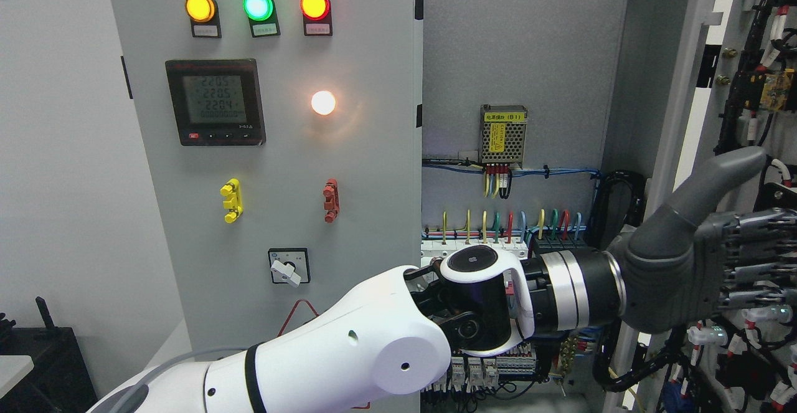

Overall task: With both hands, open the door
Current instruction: 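Withdraw the left hand from the door down out of view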

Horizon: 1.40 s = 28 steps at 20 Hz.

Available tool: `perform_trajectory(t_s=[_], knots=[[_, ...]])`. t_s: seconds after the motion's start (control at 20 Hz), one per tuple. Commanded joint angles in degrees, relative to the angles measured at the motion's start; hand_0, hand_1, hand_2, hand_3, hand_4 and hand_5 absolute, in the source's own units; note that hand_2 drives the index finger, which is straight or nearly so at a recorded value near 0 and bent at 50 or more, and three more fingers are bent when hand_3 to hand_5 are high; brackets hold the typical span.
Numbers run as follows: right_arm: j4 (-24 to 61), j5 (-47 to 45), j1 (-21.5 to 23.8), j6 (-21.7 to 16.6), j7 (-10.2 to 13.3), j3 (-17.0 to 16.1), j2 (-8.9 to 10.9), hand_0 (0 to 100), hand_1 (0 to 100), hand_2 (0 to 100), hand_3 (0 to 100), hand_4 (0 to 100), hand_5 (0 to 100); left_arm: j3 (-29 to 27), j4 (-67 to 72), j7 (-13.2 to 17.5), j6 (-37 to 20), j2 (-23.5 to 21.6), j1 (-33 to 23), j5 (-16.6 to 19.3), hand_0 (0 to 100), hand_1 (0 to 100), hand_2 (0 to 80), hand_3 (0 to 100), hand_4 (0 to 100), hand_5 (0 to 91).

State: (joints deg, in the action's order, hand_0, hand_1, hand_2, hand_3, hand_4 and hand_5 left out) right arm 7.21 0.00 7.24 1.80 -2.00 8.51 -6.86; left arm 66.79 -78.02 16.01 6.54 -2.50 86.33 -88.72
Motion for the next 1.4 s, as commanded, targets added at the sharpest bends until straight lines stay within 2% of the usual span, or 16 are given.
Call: perform_trajectory(t_s=[0.0,0.6,0.85,1.0,1.15,1.35], knots=[[0.0,-0.53,-0.04,-0.04,0.07,0.01,0.01,0,0,0,0,0,0,-0.69,-5.99,0.25,-0.21,-9.7,-1.6,-0.05,0,0,0.0,0,4,0.0],[0.0,-0.53,0.05,-0.04,-0.02,-0.07,0.01,0,0,0,0,0,0,-0.78,-13.82,0.34,-0.12,-24.29,-11.53,0.04,0,0,0.0,0,4,0.0],[0.0,-0.53,0.05,-0.04,0.07,0.01,0.01,0,0,0,0,0,0,-0.69,-16.9,1.75,0.23,-30.27,-15.66,0.56,0,0,0.0,0,4,0.0],[0.0,-0.53,0.05,-0.04,-0.02,0.01,0.01,0,0,0,0,0,0,-0.78,-19.36,3.94,0.23,-34.31,-19.78,6.0,0,0,0.0,0,4,0.0],[0.0,-0.53,0.05,-0.04,0.07,0.01,0.01,0,0,0,0,0,0,-0.78,-19.72,4.38,0.14,-36.78,-23.48,8.29,0,0,0.0,0,4,0.0],[0.0,-0.53,0.05,-0.04,-0.02,0.01,0.01,0,0,0,0,0,0,-0.78,-22.0,6.93,-0.21,-41.17,-28.83,11.72,0,0,0.0,0,4,0.0]])
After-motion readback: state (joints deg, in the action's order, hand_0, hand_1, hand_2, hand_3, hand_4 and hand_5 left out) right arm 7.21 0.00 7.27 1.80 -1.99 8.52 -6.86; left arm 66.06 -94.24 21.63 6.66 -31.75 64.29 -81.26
